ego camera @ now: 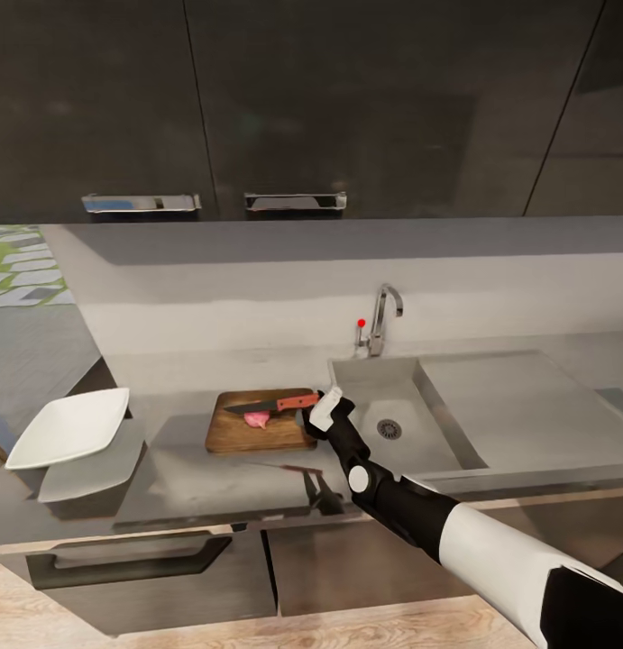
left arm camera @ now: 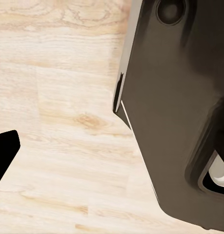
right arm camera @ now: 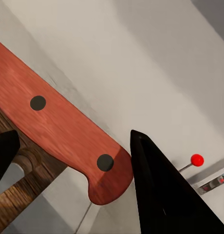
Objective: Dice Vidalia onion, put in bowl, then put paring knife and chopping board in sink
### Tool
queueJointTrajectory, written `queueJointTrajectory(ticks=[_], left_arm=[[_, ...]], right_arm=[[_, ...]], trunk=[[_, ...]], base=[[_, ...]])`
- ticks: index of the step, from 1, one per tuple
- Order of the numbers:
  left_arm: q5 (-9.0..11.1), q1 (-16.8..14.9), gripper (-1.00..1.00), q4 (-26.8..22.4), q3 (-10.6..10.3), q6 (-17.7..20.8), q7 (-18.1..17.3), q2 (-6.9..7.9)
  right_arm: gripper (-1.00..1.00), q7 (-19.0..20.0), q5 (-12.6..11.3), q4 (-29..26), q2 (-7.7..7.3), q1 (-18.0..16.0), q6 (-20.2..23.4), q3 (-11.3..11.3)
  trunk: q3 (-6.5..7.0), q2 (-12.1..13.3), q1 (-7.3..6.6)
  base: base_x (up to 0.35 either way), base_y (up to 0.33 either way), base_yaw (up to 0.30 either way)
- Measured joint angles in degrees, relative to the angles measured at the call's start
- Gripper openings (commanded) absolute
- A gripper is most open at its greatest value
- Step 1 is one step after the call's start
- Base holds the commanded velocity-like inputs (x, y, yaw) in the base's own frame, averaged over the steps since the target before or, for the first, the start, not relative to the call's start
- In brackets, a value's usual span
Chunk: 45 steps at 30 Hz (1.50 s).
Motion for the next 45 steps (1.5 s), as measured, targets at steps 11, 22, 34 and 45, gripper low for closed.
queueJointTrajectory(ticks=[11,22,34,45], left_arm=[[0.0,0.0,1.0,0.0,0.0,0.0,0.0,0.0],[0.0,0.0,1.0,0.0,0.0,0.0,0.0,0.06],[0.0,0.0,1.0,0.0,0.0,0.0,0.0,0.01],[-0.1,0.0,1.0,0.0,0.0,0.0,0.0,0.0]], right_arm=[[-1.0,0.0,0.0,0.1,0.06,0.0,0.0,0.0],[-1.0,0.0,0.0,0.1,0.06,0.0,-0.1,0.0],[-1.0,0.0,0.0,0.1,0.06,0.0,-0.1,0.0],[-1.0,0.1,0.0,0.1,0.06,0.0,-0.1,0.0]], trunk=[[0.0,0.0,0.01],[0.0,0.0,0.0],[0.0,0.0,0.0],[0.0,0.0,0.01]], base=[[0.031,0.0,0.0],[0.012,0.0,0.0],[0.143,0.0,0.0],[0.009,0.0,0.0]])
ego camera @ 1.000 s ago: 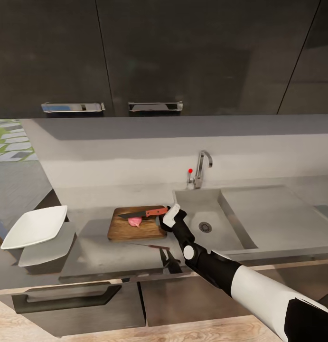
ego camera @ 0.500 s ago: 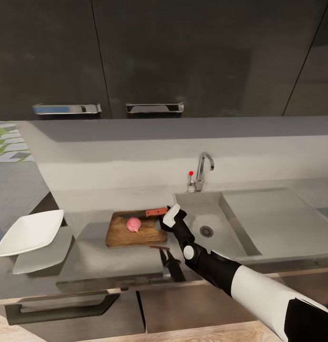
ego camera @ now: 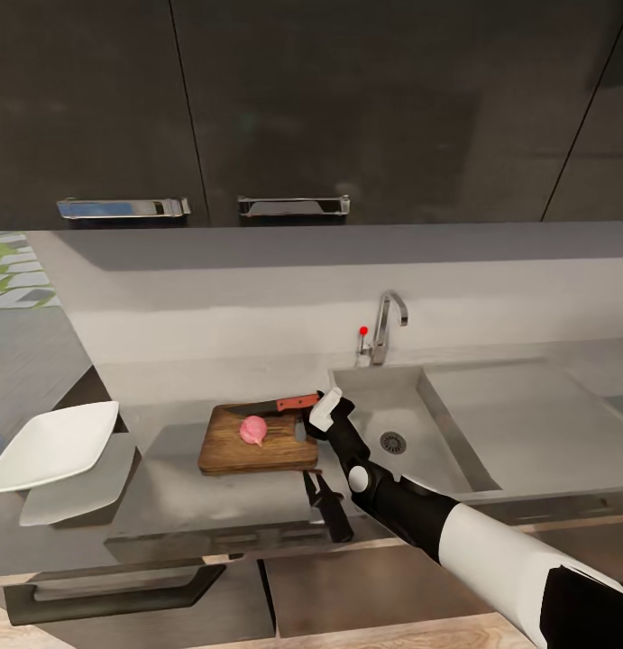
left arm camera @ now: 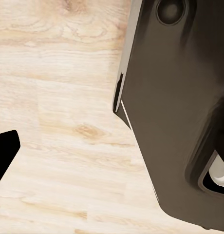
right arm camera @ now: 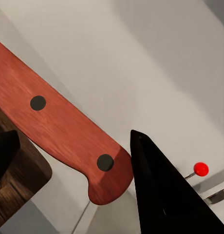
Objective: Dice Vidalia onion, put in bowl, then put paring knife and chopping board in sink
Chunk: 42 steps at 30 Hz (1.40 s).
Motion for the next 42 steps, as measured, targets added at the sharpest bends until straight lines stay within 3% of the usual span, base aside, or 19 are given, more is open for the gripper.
queueJointTrajectory(ticks=[29,35,42], left_arm=[[0.1,0.0,1.0,0.0,0.0,0.0,0.0,0.0],[0.1,0.0,1.0,0.0,0.0,0.0,0.0,0.02],[0.1,0.0,1.0,0.0,0.0,0.0,0.0,0.08]], right_arm=[[-1.0,0.2,0.0,1.2,0.09,0.0,0.0,0.1],[-1.0,1.6,0.9,1.2,0.34,0.0,-0.2,1.2],[-1.0,3.0,-0.1,2.2,0.35,0.0,0.0,1.6]], trunk=[[0.0,0.0,0.0],[0.02,0.0,-0.01],[0.0,0.0,0.0]], base=[[0.0,0.0,0.0],[0.0,0.0,0.0],[0.0,0.0,0.0]])
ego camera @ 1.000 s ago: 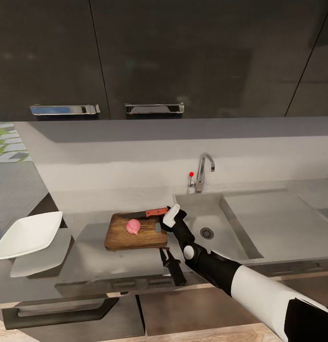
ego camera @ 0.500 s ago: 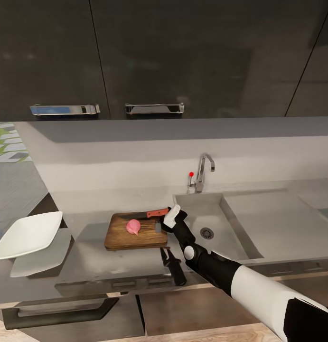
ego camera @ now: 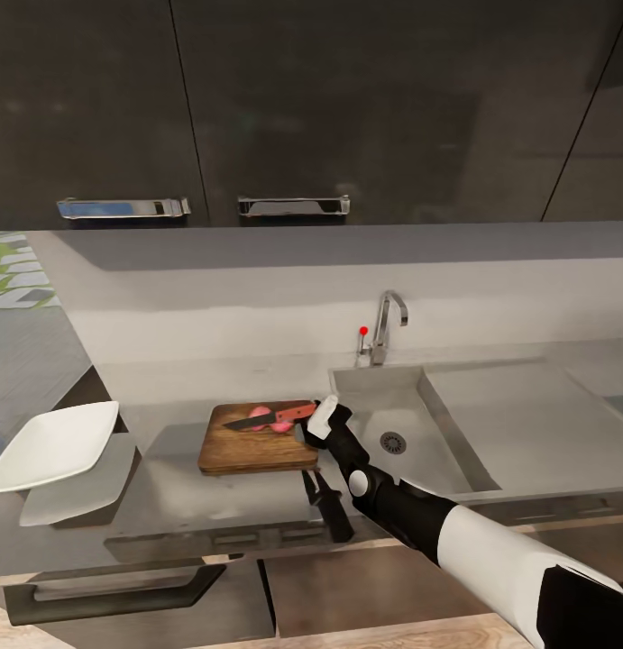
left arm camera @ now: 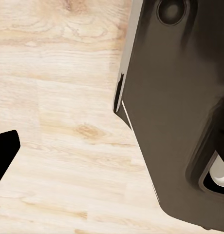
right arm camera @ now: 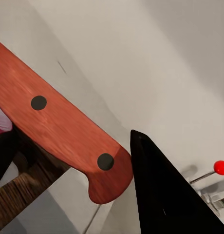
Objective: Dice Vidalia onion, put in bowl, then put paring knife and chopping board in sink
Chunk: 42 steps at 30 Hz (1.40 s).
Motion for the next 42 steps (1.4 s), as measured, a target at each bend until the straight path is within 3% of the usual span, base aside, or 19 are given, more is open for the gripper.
queueJointTrajectory(ticks=[26,29,32,34,38,42], left_arm=[[0.0,0.0,1.0,0.1,0.0,0.0,0.0,0.01],[0.0,0.0,1.0,0.1,0.0,0.0,0.0,0.01],[0.0,0.0,1.0,0.1,0.0,0.0,0.0,0.01],[0.0,0.0,1.0,0.1,0.0,0.0,0.0,0.01],[0.0,0.0,1.0,0.1,0.0,0.0,0.0,0.01],[0.0,0.0,1.0,0.1,0.0,0.0,0.0,0.01]], right_arm=[[-1.0,0.1,-0.2,-0.9,-0.29,0.0,-0.4,-0.3],[-1.0,0.1,-1.3,-1.0,-0.38,0.0,-0.5,-0.5],[-1.0,0.9,-3.8,-1.3,-0.6,0.0,-0.6,-0.8],[-1.0,3.7,-6.5,-1.6,-0.77,0.0,-0.5,-1.5],[-1.0,7.8,-8.1,-1.6,-0.91,0.0,-0.5,-4.0],[-1.0,9.1,-8.4,-1.6,-0.94,0.0,-0.5,-6.3]], trunk=[[0.0,0.0,0.0],[0.0,0.0,0.0],[0.0,0.0,0.0],[0.0,0.0,0.0],[0.0,0.0,0.0],[0.0,0.0,0.0]], base=[[0.0,0.0,0.0],[0.0,0.0,0.0],[0.0,0.0,0.0],[0.0,0.0,0.0],[0.0,0.0,0.0],[0.0,0.0,0.0]])
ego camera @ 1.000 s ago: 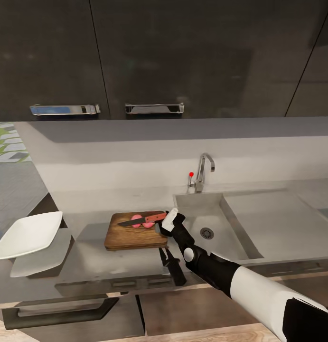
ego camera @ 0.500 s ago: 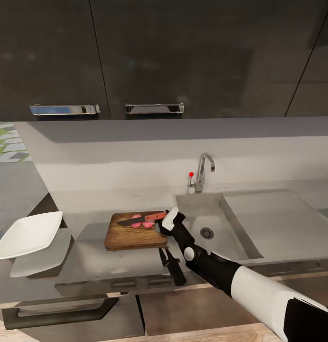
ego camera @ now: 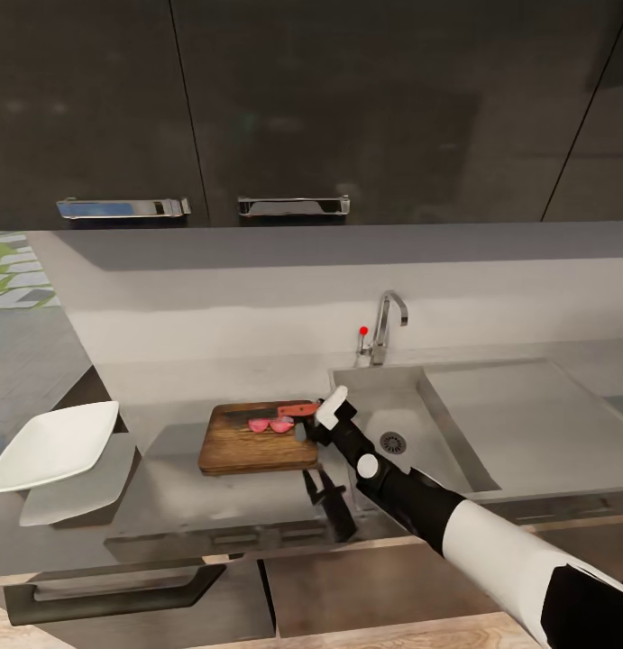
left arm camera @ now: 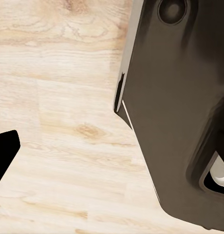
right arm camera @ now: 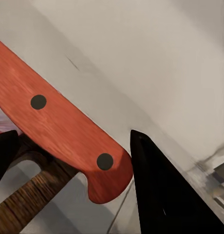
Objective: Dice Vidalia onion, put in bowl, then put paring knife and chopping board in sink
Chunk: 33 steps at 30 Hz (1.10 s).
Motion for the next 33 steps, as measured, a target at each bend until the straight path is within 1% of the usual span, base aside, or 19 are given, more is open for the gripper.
queueJointTrajectory(ticks=[7,18,21,23,24,25,26,29,30,33], left_arm=[[0.0,0.0,1.0,0.0,0.0,0.0,0.0,-0.01],[0.0,0.0,1.0,0.0,0.0,0.0,0.0,-0.06],[0.0,0.0,1.0,0.0,0.0,0.0,0.0,-0.08],[0.0,0.0,1.0,0.0,0.0,0.0,0.0,-0.08],[0.0,0.0,1.0,0.0,0.0,0.0,0.0,-0.09],[0.0,0.0,1.0,0.0,0.0,0.0,0.0,-0.09],[-0.1,0.0,1.0,0.0,0.0,0.0,0.0,-0.09],[-0.1,0.0,1.0,0.0,0.0,0.0,0.0,-0.09],[-0.1,0.0,1.0,0.0,0.0,0.0,0.0,-0.09],[-0.1,0.0,1.0,-0.1,0.0,0.0,0.0,-0.1]], right_arm=[[-1.0,0.4,-0.1,0.0,0.0,0.0,0.0,-0.7],[-1.0,0.6,-0.2,0.0,-0.1,0.0,0.0,-0.8],[-1.0,1.9,-0.2,0.0,-0.18,0.0,-0.1,-1.3],[-1.0,4.0,-0.2,0.0,-0.23,0.0,0.0,-2.7],[-1.0,5.1,-0.2,0.0,-0.24,0.0,0.0,-3.9],[-1.0,5.7,-0.2,0.0,-0.25,0.0,0.0,-4.6],[-1.0,6.6,-0.1,0.1,-0.25,0.0,0.0,-6.1],[-1.0,8.6,-0.1,0.1,-0.49,0.0,0.0,-8.7],[-1.0,9.2,0.0,0.2,-0.67,0.0,0.0,-9.2],[-1.0,10.0,0.0,0.2,-1.18,0.0,0.0,-9.8]], trunk=[[0.0,0.0,0.01],[0.0,0.0,0.0],[0.0,0.0,0.0],[0.0,0.0,0.0],[0.0,0.0,0.0],[0.0,0.0,0.0],[0.0,0.0,0.0],[0.0,0.0,0.0],[0.0,0.0,0.0],[0.0,0.0,0.0]], base=[[-0.056,0.0,0.0],[-0.01,0.0,0.0],[0.0,0.0,0.0],[0.0,0.0,0.0],[0.0,0.0,0.0],[0.0,0.0,0.0],[0.0,0.0,0.0],[0.0,0.0,0.0],[0.0,0.0,0.0],[0.0,0.0,0.0]])
